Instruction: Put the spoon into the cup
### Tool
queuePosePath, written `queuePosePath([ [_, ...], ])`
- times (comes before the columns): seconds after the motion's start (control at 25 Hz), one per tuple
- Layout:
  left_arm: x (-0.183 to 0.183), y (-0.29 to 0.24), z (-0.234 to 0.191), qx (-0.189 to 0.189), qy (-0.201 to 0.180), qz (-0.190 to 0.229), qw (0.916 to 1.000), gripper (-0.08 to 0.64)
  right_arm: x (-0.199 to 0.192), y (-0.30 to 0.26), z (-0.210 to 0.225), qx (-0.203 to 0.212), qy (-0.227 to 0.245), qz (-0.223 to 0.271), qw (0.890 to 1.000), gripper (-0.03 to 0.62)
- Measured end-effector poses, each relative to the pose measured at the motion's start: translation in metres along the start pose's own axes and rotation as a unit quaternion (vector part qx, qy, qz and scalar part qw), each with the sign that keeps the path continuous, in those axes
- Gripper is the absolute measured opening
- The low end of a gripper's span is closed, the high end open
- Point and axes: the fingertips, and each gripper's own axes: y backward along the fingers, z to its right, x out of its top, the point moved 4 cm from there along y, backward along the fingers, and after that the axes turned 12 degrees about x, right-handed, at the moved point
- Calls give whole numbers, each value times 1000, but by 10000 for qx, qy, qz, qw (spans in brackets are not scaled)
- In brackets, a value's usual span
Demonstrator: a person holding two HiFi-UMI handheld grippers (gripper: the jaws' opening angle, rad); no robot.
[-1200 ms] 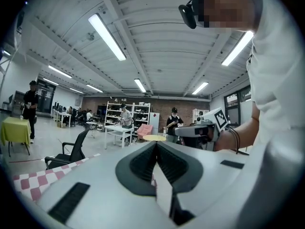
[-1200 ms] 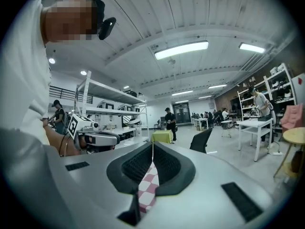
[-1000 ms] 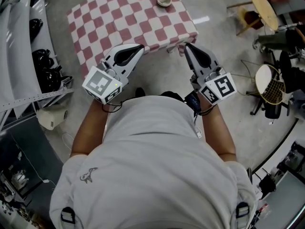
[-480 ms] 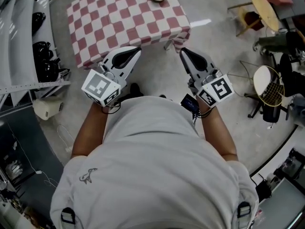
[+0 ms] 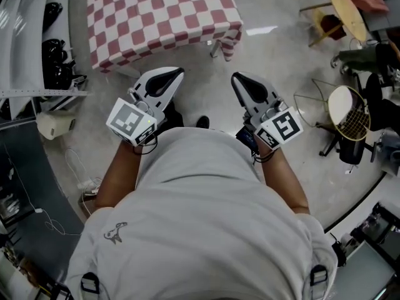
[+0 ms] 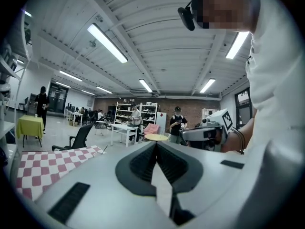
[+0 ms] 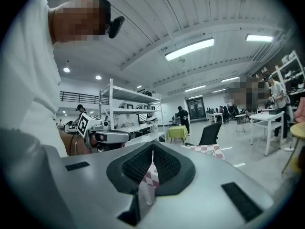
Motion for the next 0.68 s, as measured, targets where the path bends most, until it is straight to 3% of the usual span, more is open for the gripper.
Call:
queuePosePath([
  [0.28,-3,9,34,42,14,-5,10000,14,-8,23,-15,64,-50,-14,10000,34],
  [0.68,-7,10,50,42,-3,-8,10000,14,-10,38,-19,83,-198,107,9997,35],
])
